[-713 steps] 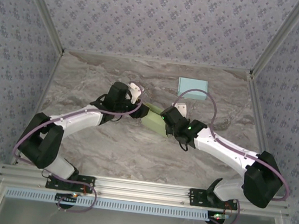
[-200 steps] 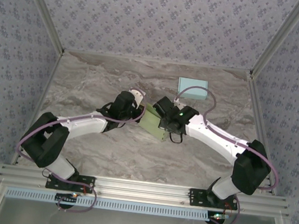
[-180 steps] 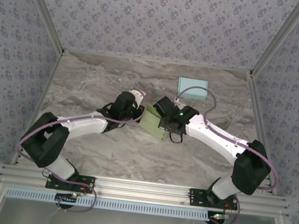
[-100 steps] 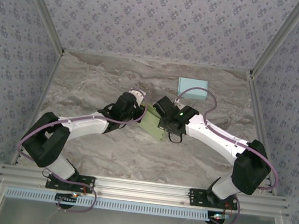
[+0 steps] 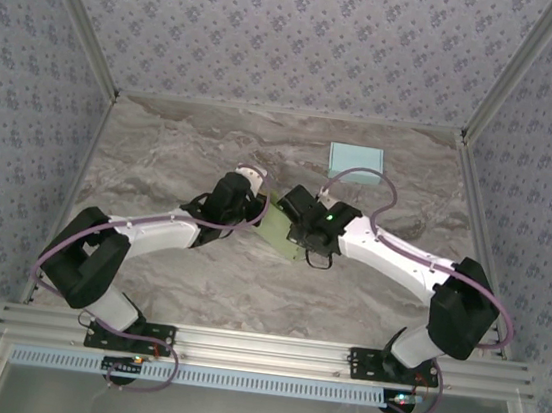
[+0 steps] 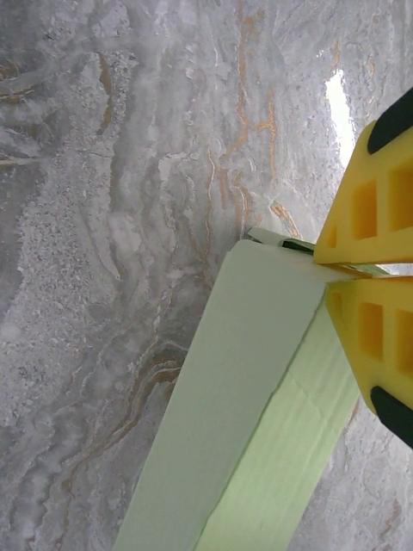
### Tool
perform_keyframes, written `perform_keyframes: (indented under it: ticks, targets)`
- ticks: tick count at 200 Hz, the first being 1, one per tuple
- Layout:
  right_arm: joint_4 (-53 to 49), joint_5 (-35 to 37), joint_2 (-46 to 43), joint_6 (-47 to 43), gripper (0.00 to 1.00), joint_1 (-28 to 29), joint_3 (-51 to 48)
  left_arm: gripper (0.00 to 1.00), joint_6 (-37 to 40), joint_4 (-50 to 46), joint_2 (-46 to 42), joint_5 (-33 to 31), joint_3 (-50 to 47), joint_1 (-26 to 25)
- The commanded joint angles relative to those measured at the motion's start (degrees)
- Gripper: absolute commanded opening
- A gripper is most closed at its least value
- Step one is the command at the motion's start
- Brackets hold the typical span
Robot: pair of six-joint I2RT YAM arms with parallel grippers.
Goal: Fold the paper box
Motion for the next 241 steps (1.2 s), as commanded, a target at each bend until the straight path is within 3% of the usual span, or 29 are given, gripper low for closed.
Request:
perform_keyframes:
  ticks: [1, 36, 88, 97, 116, 130, 146, 154, 164, 184, 199, 225, 241]
  targets:
    - [2.41, 0.06, -1.62, 2.44, 0.15, 1.00, -2.75, 0.05, -1.35, -1.18, 0.28, 1.60, -1.09, -1.40]
    - [5.52, 2.99, -7.07, -2.07, 0.36, 1.29, -6.74, 0.04, -1.33, -0.44, 0.28, 1.34, -1.62, -1.37]
    - [9.31, 5.23, -17.66, -14.58, 0.51, 1.03, -11.80, 0.03, -1.06, 0.40, 0.54, 1.59, -1.91, -1.48]
    - [8.82, 4.43, -19.24, -16.91, 0.58, 0.41, -12.38, 0.03, -0.98, 0.34, 0.65, 1.57, -1.76, -1.53]
    - [9.81, 1.78, -21.62, -28.79, 0.63, -1.59, -13.39, 0.03, -0.84, 0.20, 0.73, 1.61, -1.45, -1.73]
    - [12.65, 2.91, -23.33, -43.04, 0.66, -1.81, -14.50, 0.03, -0.68, 0.12, 0.81, 1.44, -1.32, -2.00]
    - [18.50, -5.94, -25.33, -68.53, 0.76, -2.07, -17.97, 0.03, -0.60, 0.03, 0.72, 1.34, -1.37, -1.98]
    - [19.80, -7.03, -26.32, -75.82, 0.84, -2.23, -19.59, 0.03, -0.60, 0.04, 0.63, 1.30, -1.41, -1.99]
    - [21.15, -7.60, -26.85, -79.66, 0.92, -4.47, -20.48, 0.03, -0.60, -0.04, 0.59, 1.34, -1.48, -1.99]
    - [19.51, -20.81, -25.43, -85.96, 0.96, -13.00, -19.56, 0.03, -0.65, 0.02, 0.12, 1.28, -1.80, -2.02]
    - [17.63, -29.46, -23.48, -92.91, 1.00, -15.24, -18.82, 0.03, -0.72, 0.08, -0.12, 1.15, -1.88, -1.98]
    - [20.17, -33.35, -21.43, -98.99, 1.00, -15.04, -20.33, 0.03, -0.69, 0.32, -0.35, 0.67, -2.15, -1.97]
    - [22.58, -29.25, -19.50, -99.02, 1.00, -14.39, -20.45, 0.02, -0.91, 0.44, -0.40, 0.53, -2.23, -2.00]
